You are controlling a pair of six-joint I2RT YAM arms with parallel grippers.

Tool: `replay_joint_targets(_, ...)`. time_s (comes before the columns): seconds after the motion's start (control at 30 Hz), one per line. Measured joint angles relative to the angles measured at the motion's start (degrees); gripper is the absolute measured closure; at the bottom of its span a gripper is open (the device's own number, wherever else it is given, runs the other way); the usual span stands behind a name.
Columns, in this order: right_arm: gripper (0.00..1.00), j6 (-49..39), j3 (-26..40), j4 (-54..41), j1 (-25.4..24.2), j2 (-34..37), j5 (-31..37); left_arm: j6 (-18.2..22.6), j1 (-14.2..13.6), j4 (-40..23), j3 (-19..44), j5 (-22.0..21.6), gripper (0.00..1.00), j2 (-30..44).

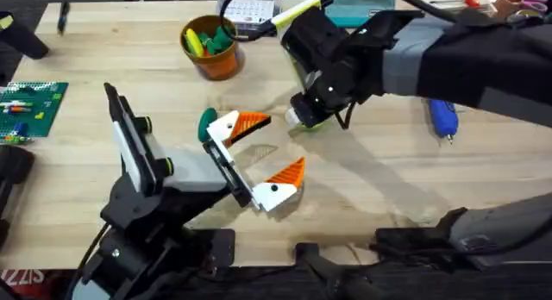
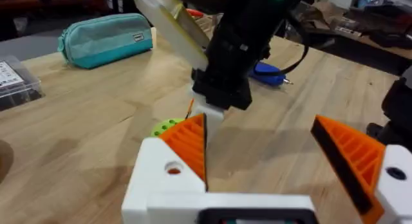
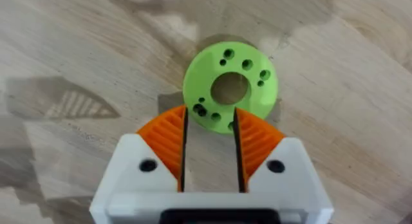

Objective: Pick up the gripper from the table and insert it into the empty holder that is missing its gripper. Then pick up a screw, insert it into the mounting hole, and use the screwdriver to tighten it. Finally, clean up the table by picking up the vegetable and placing it into the bucket.

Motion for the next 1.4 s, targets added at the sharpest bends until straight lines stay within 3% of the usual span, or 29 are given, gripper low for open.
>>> replay_joint_targets(1.2,0.596,0.01,-0.01,1.99,0.72,4.21,-1.06,0.00,0.00,0.00,0.00,0.00,0.008,0.00)
replay_joint_targets(1.4,0.795,0.14,0.04,2.16,0.72,4.23,-0.64,0.00,0.00,0.00,0.00,0.00,0.008,0.01)
